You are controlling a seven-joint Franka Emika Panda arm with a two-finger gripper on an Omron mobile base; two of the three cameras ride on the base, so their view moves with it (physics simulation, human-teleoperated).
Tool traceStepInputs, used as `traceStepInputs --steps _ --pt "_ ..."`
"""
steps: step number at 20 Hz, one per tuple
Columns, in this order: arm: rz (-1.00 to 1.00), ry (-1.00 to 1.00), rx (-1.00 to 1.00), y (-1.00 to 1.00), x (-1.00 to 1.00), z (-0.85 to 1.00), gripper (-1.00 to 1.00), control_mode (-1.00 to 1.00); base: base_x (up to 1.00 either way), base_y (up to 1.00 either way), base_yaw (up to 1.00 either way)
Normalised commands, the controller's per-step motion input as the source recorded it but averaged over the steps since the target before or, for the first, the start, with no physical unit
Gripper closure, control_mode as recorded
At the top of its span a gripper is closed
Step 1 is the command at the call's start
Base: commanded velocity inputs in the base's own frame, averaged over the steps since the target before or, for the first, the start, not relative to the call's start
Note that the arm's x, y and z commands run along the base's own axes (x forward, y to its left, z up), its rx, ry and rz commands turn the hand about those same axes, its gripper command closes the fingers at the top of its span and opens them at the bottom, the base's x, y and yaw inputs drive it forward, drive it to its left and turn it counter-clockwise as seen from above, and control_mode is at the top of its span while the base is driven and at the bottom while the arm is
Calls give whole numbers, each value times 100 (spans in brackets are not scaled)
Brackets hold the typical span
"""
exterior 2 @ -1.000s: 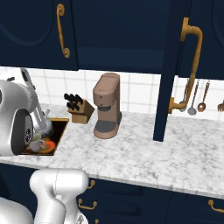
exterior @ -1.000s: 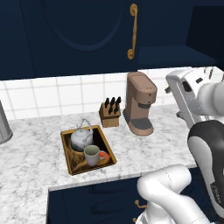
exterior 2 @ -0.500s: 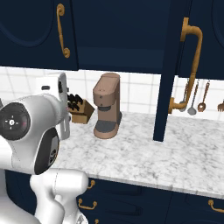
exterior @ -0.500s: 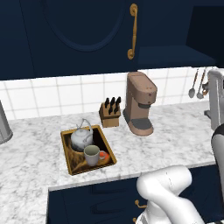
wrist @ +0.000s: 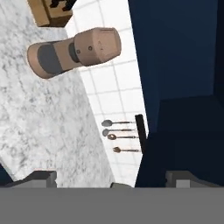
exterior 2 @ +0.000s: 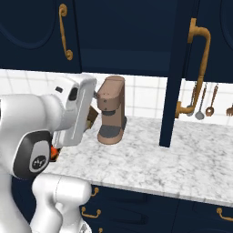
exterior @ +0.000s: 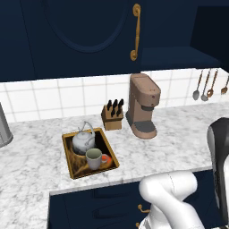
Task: Pick the kettle from the counter and place it on the tray. Then pick the mug from the cabinet and place it on the tray. Then close the cabinet doors.
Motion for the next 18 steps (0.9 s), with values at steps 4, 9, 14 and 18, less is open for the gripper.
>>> traceStepInputs --steps 4,9,14,18 --pt "-35 0 0 -75 -49 0 -100 -100 0 0 0" --pt "-19 0 0 -81 -57 0 -100 -100 0 0 0" --pt "-10 0 0 -79 -67 6 -100 -100 0 0 0" --pt "-5 3 0 -72 -36 12 -100 -100 0 0 0"
